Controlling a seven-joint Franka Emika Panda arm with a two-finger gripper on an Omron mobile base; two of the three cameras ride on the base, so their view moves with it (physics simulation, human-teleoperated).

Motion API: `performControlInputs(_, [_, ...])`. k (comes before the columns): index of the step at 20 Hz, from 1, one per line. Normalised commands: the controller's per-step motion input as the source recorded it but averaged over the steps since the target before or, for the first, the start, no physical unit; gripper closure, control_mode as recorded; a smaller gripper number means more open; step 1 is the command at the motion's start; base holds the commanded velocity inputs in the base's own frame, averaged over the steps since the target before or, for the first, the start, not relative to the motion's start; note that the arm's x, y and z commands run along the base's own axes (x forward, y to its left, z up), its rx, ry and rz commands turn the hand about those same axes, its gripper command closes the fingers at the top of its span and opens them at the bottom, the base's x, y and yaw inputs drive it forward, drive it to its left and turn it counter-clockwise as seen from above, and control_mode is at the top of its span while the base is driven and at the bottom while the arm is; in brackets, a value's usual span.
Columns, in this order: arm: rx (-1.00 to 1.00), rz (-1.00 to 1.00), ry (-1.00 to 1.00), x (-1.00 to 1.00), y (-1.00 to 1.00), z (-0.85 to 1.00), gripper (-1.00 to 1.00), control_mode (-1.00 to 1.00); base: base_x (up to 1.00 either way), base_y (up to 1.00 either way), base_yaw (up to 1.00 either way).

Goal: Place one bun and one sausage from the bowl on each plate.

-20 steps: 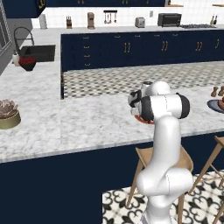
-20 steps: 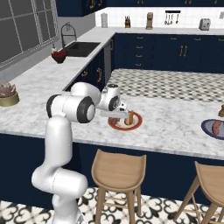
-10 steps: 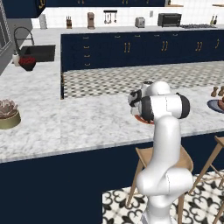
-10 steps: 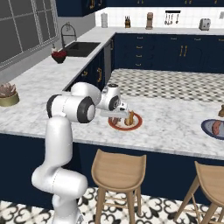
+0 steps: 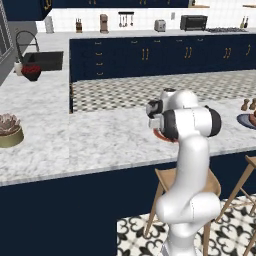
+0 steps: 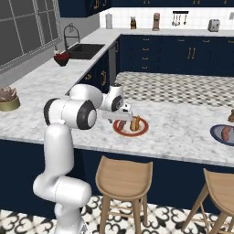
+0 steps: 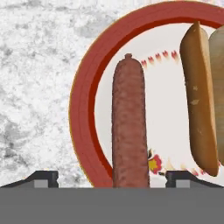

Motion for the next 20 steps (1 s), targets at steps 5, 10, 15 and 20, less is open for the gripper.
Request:
performControlInputs(5, [0.00,-0.01,0.00,-0.78,0.08,0.53,-1.00,-1.00,0.00,0.00,0.00])
performControlInputs(10, [0.00,-0.02,0.00,-0.99,0.28,0.57,-1.00,-1.00,0.00,0.00,0.00])
performControlInputs(15, [0.00,0.00,0.00,-0.75,0.70,0.86,-1.00,-1.00,0.00,0.00,0.00])
performControlInputs(20, [0.00,0.00,-0.08,-0.70,0.49,0.94,-1.00,-1.00,0.00,0.00,0.00])
